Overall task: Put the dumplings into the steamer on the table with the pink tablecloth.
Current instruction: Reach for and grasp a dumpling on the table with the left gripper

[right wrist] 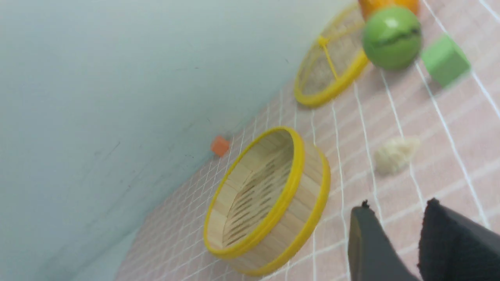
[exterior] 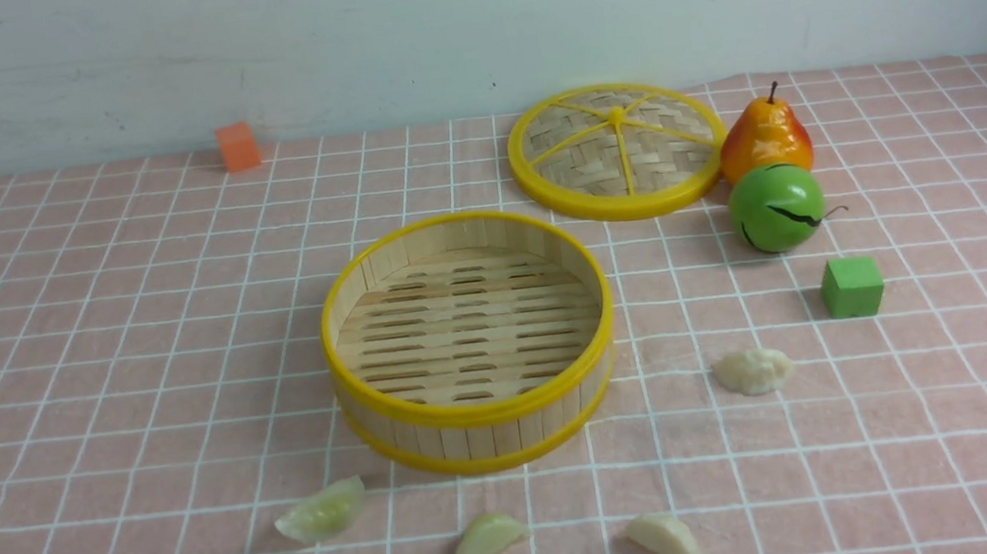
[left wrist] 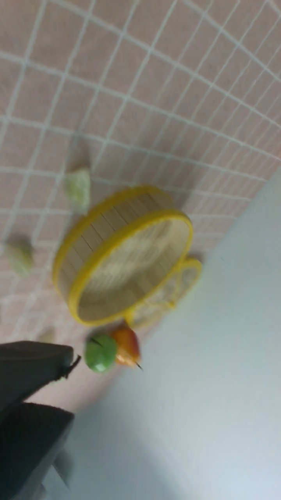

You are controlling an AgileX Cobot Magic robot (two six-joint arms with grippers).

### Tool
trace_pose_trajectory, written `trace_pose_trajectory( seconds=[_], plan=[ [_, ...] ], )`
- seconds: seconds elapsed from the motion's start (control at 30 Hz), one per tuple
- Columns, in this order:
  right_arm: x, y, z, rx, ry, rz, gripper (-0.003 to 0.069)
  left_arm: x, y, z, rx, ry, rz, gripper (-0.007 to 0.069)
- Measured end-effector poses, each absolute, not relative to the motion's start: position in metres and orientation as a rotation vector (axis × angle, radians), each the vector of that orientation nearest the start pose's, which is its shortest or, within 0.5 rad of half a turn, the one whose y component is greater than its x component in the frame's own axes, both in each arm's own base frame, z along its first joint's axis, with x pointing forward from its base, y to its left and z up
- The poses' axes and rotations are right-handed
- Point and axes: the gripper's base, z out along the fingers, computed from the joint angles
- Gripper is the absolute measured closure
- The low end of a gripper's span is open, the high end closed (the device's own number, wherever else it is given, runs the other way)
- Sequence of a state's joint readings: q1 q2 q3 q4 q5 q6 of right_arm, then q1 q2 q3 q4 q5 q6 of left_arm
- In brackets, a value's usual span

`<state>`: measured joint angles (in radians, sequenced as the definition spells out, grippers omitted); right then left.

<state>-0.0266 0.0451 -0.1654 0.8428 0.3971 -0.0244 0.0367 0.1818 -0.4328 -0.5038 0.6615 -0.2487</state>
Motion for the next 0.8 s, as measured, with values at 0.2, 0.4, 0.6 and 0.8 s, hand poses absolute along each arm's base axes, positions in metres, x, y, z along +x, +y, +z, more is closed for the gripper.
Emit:
trace_pose_trajectory(
  seconds=[0.2, 0.4, 0.6, 0.8],
  plan=[
    [0.086, 0.026, 0.298, 0.137, 1.817, 0.534, 0.0675, 0.09, -0.021, 0.328, -0.228, 2.332, -0.435, 0.0638],
    [0.137, 0.044, 0.307, -0.282, 2.269, 0.583, 0.0678, 0.138, -0.035, 0.335, 0.101, 2.625, -0.377, 0.0638],
    [0.154, 0.076, 0.303, -0.709, 2.436, 0.692, 0.0673, 0.184, -0.069, 0.317, 0.407, 2.804, -0.241, 0.0638],
    [0.142, 0.099, 0.297, -0.989, 2.453, 0.668, 0.0669, 0.238, -0.102, 0.288, 0.609, 2.863, -0.09, 0.053]
  ],
)
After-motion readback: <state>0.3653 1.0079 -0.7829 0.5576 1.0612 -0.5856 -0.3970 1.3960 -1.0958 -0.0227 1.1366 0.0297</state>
